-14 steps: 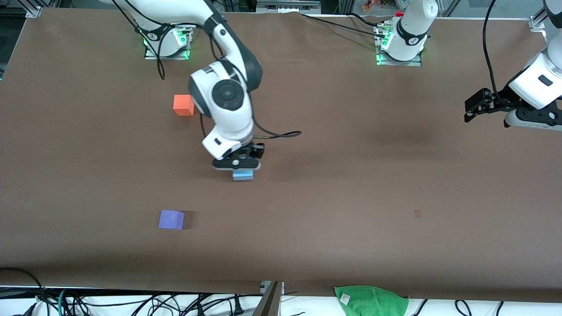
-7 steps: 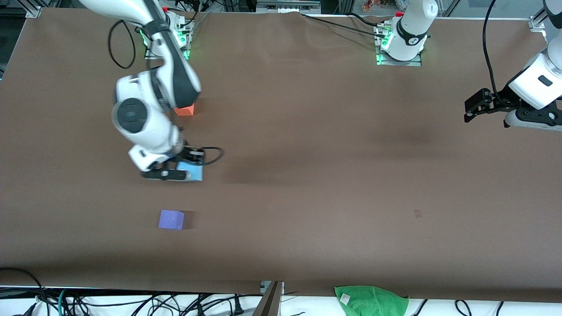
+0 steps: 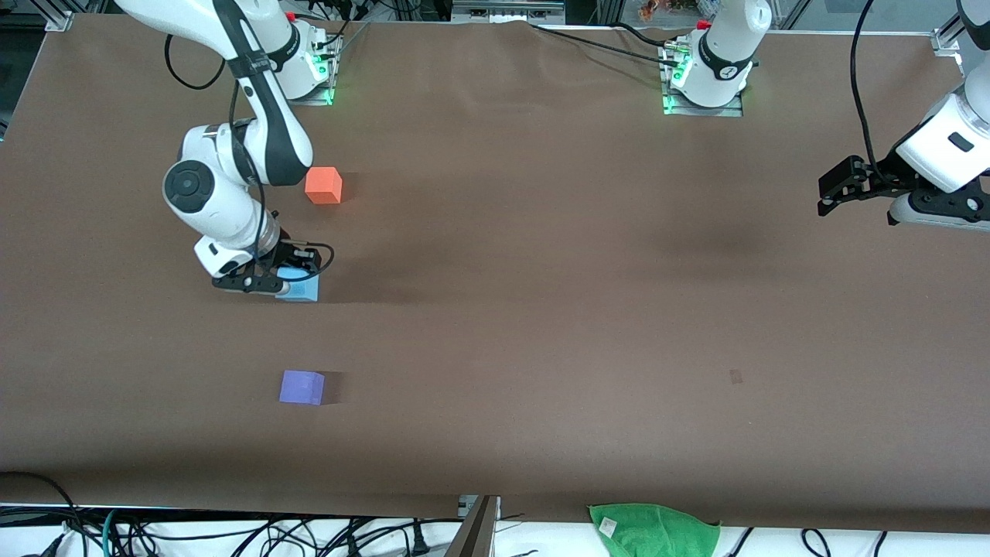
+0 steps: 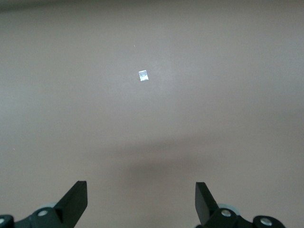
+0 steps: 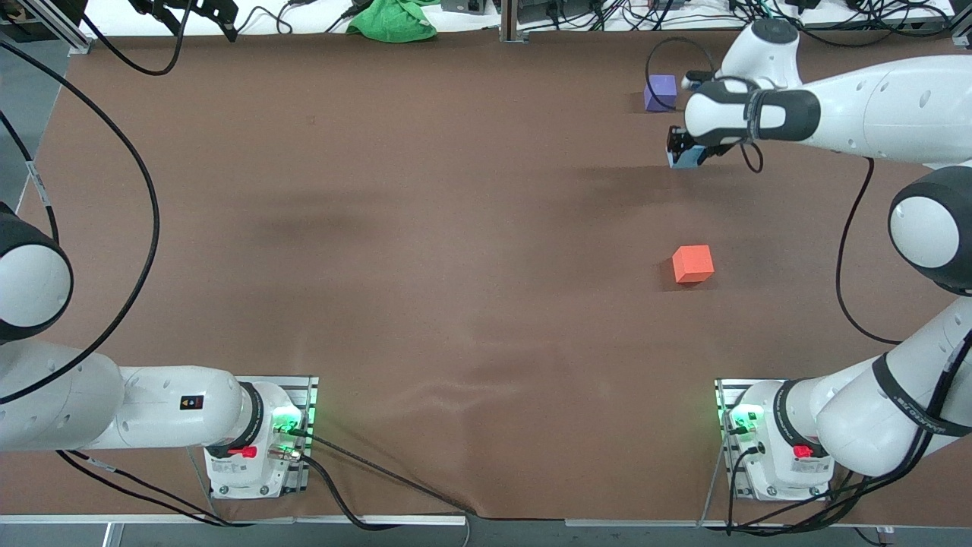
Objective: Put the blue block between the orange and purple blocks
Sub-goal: 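Carry the blue cube with the right gripper toward the orange cube, then lower the blue cube between the orange and purple cubes, open the right gripper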
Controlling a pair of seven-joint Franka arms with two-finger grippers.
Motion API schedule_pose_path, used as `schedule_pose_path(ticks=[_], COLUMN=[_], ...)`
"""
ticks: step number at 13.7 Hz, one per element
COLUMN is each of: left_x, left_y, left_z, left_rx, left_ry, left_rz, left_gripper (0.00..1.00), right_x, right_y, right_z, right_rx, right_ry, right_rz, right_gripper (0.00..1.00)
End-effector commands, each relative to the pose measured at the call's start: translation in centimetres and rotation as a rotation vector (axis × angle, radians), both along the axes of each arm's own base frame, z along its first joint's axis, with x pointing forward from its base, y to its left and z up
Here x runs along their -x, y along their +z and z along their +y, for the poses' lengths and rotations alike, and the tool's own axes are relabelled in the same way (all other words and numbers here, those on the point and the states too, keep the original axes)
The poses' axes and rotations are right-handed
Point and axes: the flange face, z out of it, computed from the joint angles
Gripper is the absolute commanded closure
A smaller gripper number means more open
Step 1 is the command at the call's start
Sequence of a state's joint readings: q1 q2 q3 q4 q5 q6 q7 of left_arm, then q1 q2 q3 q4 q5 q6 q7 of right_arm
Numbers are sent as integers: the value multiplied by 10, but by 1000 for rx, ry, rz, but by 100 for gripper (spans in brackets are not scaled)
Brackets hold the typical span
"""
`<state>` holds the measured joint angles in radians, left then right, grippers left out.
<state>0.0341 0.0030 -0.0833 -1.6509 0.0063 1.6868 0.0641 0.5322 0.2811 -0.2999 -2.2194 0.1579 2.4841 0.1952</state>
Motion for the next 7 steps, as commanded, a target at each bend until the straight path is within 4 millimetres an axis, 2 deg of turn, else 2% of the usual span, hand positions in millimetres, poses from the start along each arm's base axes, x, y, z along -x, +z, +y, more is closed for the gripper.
schedule_pose_path(ticks=[1, 5, 7], left_x=[-3, -3, -3], left_y=[6, 6, 6], left_z=[-4, -4, -4], left_rx=[6, 6, 6], left_ry=[5, 5, 5], left_rz=[4, 4, 4], left_gripper=[0, 0, 0], right_x=[18, 26, 34], right_y=[4, -9, -22], right_z=[-2, -1, -2], right_rx=[-27, -22, -13], right_ry=[3, 10, 14], right_rz=[-22, -47, -45], right_gripper=[66, 66, 66])
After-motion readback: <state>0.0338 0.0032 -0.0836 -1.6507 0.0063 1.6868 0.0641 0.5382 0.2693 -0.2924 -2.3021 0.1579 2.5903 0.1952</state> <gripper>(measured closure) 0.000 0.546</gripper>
